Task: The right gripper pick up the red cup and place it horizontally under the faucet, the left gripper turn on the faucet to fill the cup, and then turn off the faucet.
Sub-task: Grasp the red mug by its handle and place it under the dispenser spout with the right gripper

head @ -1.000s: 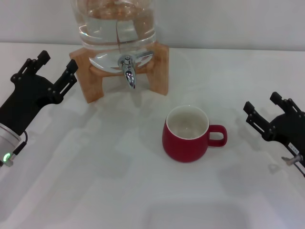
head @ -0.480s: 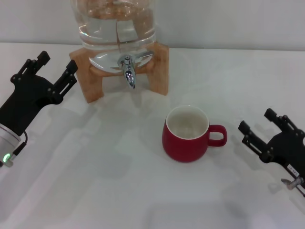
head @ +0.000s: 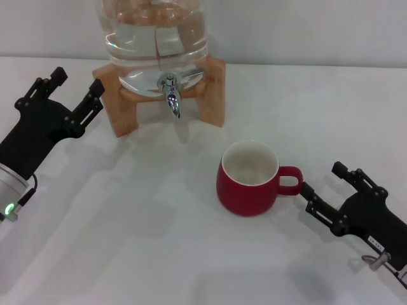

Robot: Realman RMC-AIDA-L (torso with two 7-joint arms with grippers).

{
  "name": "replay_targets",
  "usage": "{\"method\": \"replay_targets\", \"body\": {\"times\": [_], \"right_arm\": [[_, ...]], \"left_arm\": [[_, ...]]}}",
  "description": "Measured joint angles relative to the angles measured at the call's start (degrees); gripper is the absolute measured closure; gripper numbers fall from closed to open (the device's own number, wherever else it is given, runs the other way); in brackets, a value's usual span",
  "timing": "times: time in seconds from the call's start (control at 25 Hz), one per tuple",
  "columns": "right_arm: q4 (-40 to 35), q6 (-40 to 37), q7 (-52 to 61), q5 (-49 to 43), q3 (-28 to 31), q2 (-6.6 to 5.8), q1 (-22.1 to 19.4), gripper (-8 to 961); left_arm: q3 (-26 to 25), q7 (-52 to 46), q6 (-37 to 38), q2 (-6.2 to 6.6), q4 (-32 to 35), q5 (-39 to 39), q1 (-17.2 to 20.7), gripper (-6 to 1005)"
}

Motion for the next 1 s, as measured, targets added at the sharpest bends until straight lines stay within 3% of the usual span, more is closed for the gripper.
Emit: {"method": "replay_targets", "body": {"times": [1.0], "right_arm": [[0.58, 7.80, -2.11, 0.33, -2.00, 0.66, 4.69, 155]], "left_arm": [[-0.01, 0.00, 0.50, 0.00, 0.00, 0.00, -0.57, 242]]}}
